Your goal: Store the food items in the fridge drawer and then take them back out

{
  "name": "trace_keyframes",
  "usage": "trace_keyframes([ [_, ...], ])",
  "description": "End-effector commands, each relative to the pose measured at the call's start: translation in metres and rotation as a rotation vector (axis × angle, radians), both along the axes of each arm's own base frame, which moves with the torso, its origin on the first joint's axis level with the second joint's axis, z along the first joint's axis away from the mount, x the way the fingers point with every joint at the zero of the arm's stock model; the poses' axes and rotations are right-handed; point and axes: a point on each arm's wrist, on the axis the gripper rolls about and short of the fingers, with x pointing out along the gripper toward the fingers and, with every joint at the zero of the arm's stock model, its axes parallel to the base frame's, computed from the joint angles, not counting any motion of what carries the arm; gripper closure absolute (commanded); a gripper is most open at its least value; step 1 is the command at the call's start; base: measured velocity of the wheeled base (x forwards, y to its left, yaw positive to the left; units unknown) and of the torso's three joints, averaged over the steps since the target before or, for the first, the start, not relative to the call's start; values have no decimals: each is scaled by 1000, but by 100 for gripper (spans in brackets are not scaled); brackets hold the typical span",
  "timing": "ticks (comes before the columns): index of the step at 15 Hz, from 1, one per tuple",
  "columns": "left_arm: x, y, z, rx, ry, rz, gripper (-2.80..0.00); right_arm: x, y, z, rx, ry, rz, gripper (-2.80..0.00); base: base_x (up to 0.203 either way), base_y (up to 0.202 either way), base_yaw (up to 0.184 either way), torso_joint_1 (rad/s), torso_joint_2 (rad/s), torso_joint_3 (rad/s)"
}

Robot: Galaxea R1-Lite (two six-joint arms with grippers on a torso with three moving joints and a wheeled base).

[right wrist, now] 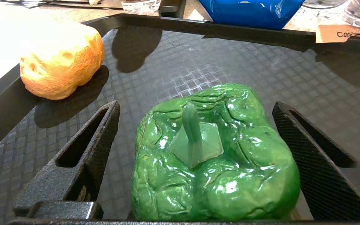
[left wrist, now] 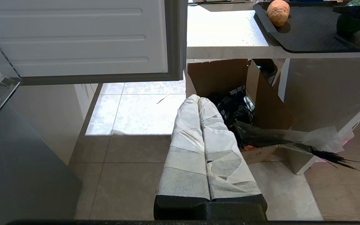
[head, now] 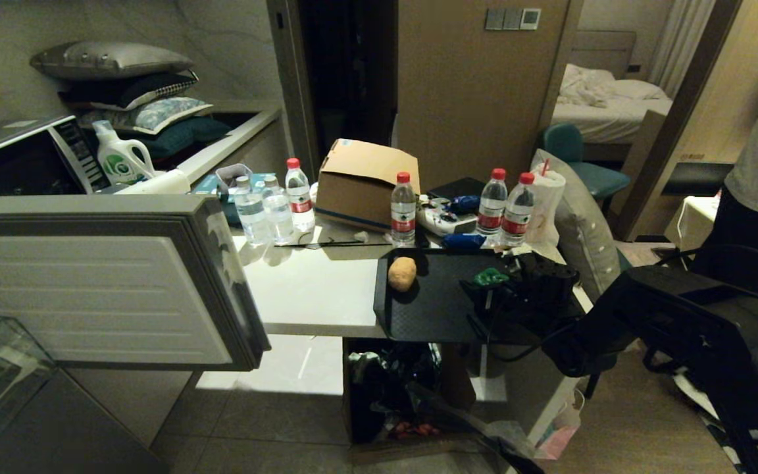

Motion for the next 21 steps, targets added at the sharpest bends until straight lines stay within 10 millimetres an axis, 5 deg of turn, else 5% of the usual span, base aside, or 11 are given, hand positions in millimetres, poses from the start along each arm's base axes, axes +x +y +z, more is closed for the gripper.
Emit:
trace_keyframes([
  [1, 0, 0, 0, 0, 2, 0, 0, 0, 0, 0, 2, -7, 2, -280, 0, 0, 0, 0, 0, 0],
  [2, 0, 0, 0, 0, 2, 0, 0, 0, 0, 0, 2, -7, 2, 0, 0, 0, 0, 0, 0, 0],
  [8, 0, 0, 0, 0, 2, 0, 0, -1, 0, 1, -2, -6, 0, 0, 0, 0, 0, 0, 0, 0],
  [11, 0, 0, 0, 0, 2, 0, 0, -16, -2, 31, 0, -18, -3, 0, 0, 0, 0, 0, 0, 0],
  [14, 0, 0, 0, 0, 2, 0, 0, -49, -10, 72, -2, 15, -6, 0, 0, 0, 0, 0, 0, 0],
  [17, 0, 0, 0, 0, 2, 0, 0, -91, -19, 91, -19, 77, -11, 0, 0, 0, 0, 0, 0, 0],
  [21, 0, 0, 0, 0, 2, 0, 0, -170, -38, 118, -45, 172, -24, 0, 0, 0, 0, 0, 0, 0],
])
